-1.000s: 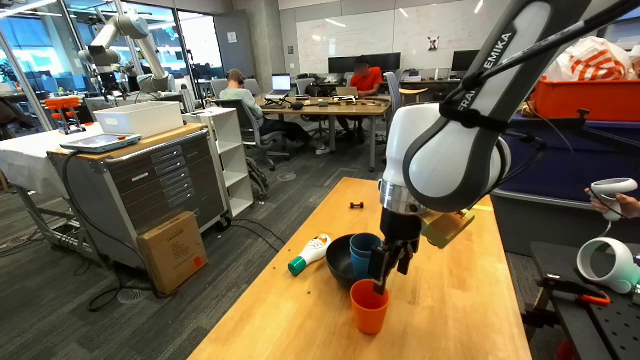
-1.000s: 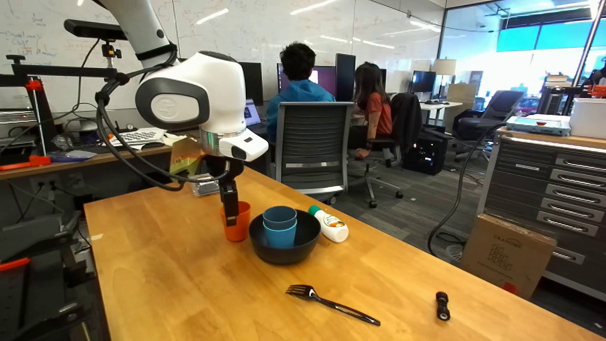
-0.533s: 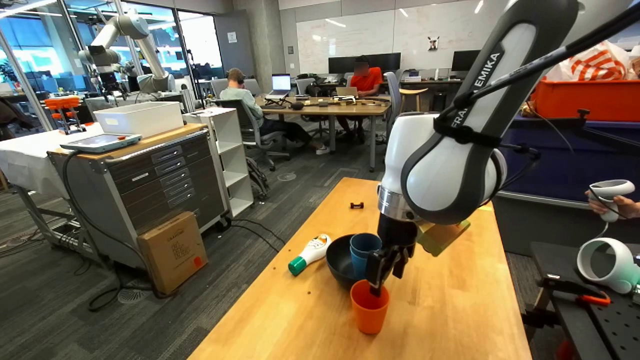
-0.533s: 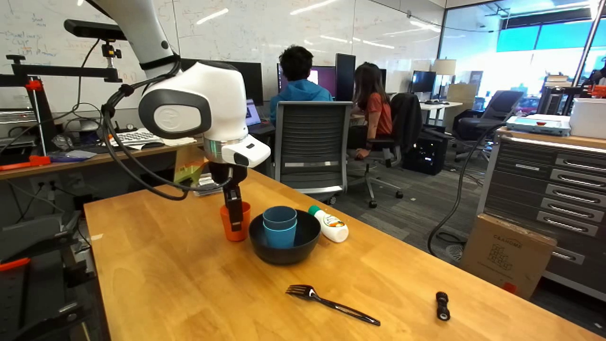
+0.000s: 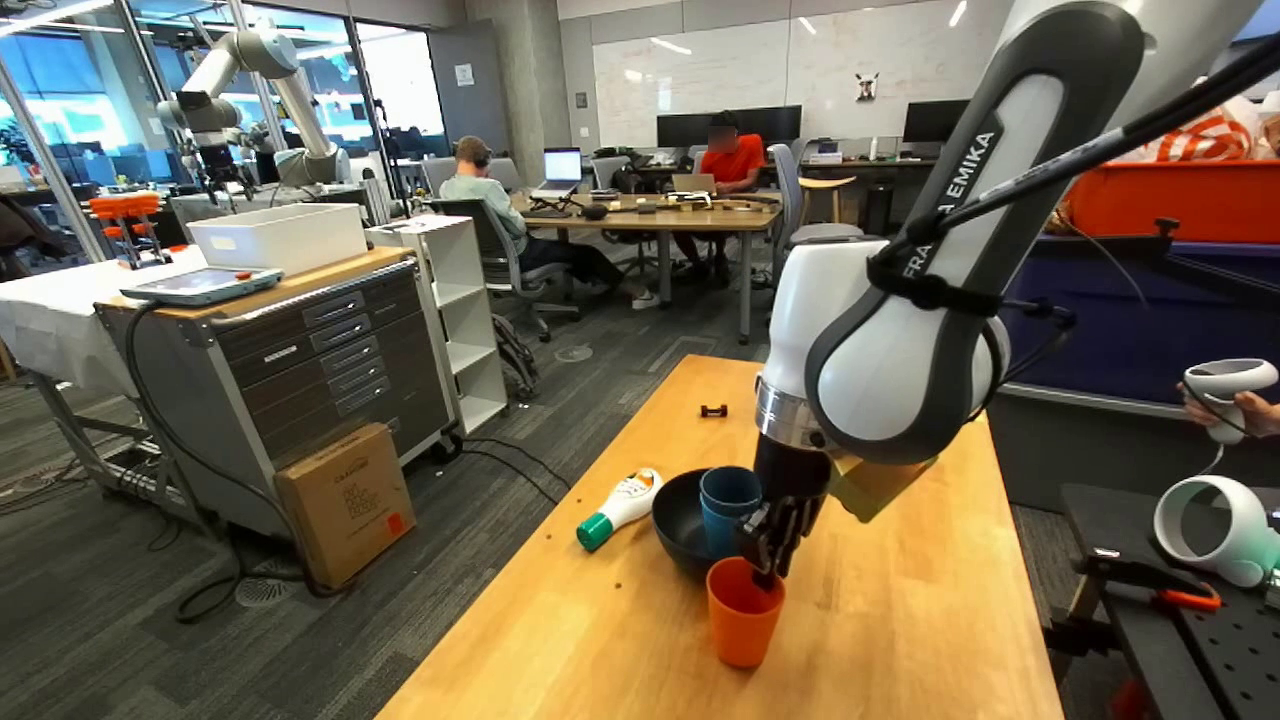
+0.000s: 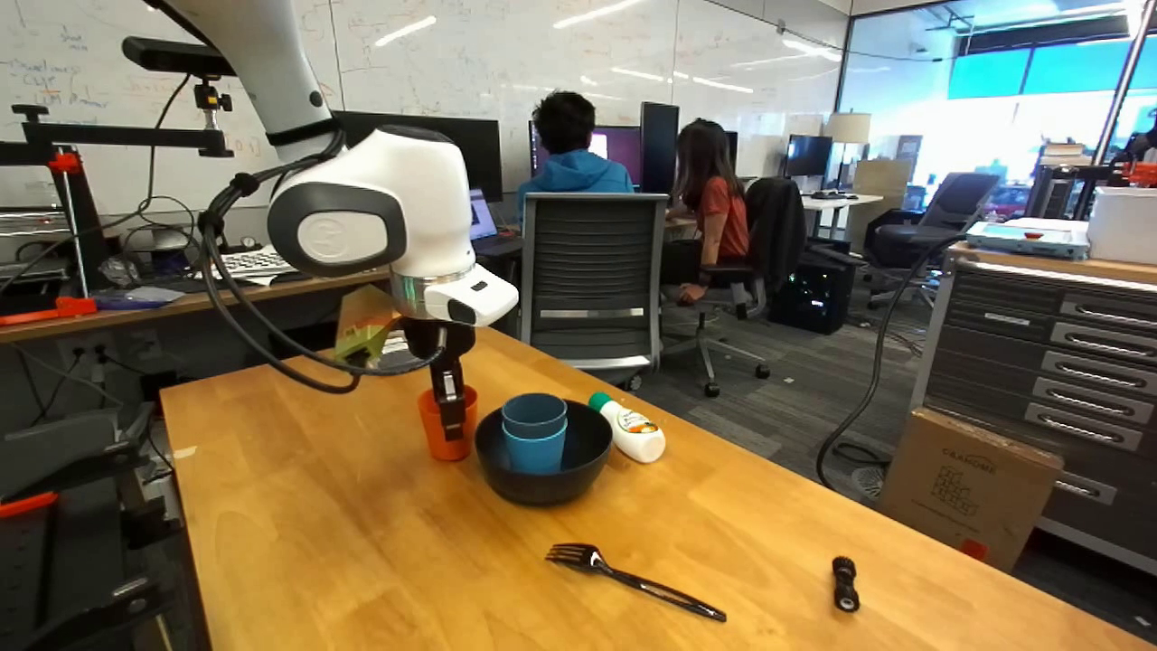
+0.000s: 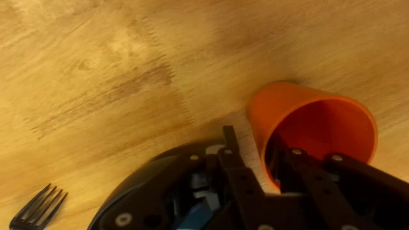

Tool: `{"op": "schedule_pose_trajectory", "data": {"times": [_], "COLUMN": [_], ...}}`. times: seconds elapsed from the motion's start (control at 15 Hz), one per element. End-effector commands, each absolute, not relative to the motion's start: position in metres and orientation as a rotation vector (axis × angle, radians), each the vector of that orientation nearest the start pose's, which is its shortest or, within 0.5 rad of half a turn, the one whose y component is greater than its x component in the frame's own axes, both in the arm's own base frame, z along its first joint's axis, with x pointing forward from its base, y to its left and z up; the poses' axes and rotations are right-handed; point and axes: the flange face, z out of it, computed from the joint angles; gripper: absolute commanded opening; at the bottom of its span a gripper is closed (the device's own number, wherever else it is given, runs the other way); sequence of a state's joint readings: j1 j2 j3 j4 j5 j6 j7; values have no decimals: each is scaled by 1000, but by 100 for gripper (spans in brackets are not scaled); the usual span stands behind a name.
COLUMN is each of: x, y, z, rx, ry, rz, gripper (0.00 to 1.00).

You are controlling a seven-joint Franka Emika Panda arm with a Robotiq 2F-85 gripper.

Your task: Pick up the three cups from the table and put them in the black bowl. Pick up the folk from the table and put it in the cups.

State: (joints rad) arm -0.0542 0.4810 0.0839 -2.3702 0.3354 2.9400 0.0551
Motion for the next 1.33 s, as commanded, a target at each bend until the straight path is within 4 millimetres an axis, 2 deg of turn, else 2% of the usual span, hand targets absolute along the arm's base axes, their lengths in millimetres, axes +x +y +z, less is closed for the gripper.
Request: {"op": "schedule_pose_trajectory", "data": {"times": [0.0, 0.13, 0.27, 0.67, 1.0, 1.27], "x": [508, 509, 511, 511, 510, 510], "y": [-1, 0, 1, 8, 13, 5], "z": [132, 134, 137, 151, 192, 233], "rx": [-2978, -2976, -2967, -2922, -2858, -2840], "ry": [566, 569, 574, 551, 500, 467], "rz": [-154, -156, -159, -95, -121, -168], "gripper": [7, 3, 8, 9, 8, 7]}}
